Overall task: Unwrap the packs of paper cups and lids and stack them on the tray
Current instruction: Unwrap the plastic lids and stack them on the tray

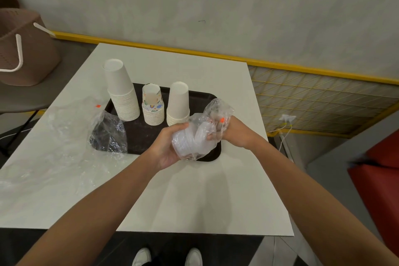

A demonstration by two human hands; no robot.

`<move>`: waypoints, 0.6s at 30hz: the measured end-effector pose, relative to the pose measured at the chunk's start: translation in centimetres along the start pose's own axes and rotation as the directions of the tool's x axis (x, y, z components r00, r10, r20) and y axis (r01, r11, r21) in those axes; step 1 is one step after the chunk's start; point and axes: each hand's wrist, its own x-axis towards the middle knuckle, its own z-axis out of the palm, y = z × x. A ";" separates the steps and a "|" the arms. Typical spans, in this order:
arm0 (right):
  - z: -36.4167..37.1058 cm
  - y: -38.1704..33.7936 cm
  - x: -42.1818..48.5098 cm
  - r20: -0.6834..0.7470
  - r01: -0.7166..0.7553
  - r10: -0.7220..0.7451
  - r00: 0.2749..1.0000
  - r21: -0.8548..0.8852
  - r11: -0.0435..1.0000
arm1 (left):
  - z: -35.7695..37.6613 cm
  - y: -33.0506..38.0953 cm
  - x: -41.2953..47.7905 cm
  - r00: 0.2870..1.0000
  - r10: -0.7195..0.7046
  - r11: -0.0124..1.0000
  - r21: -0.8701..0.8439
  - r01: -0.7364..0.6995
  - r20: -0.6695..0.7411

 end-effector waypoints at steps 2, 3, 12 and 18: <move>0.0 -0.1 -0.1 -0.002 0.018 -0.018 1.000 0.011 1.000 | 0.0 0.1 -0.1 1.000 0.006 1.000 0.007 -0.007 0.010; 0.1 -0.1 -0.2 0.002 0.023 -0.023 1.000 0.025 0.999 | 0.0 0.2 -0.1 1.000 0.008 1.000 0.016 -0.008 0.017; -0.1 -0.2 -0.7 -0.024 0.006 -0.002 1.000 0.180 0.984 | -0.2 -0.3 0.1 0.998 0.058 0.998 0.012 -0.058 0.011; -1.1 1.1 -0.2 -0.194 -0.001 0.116 0.974 0.507 0.862 | -0.5 -0.3 0.2 0.989 0.111 0.994 -0.014 -0.113 -0.098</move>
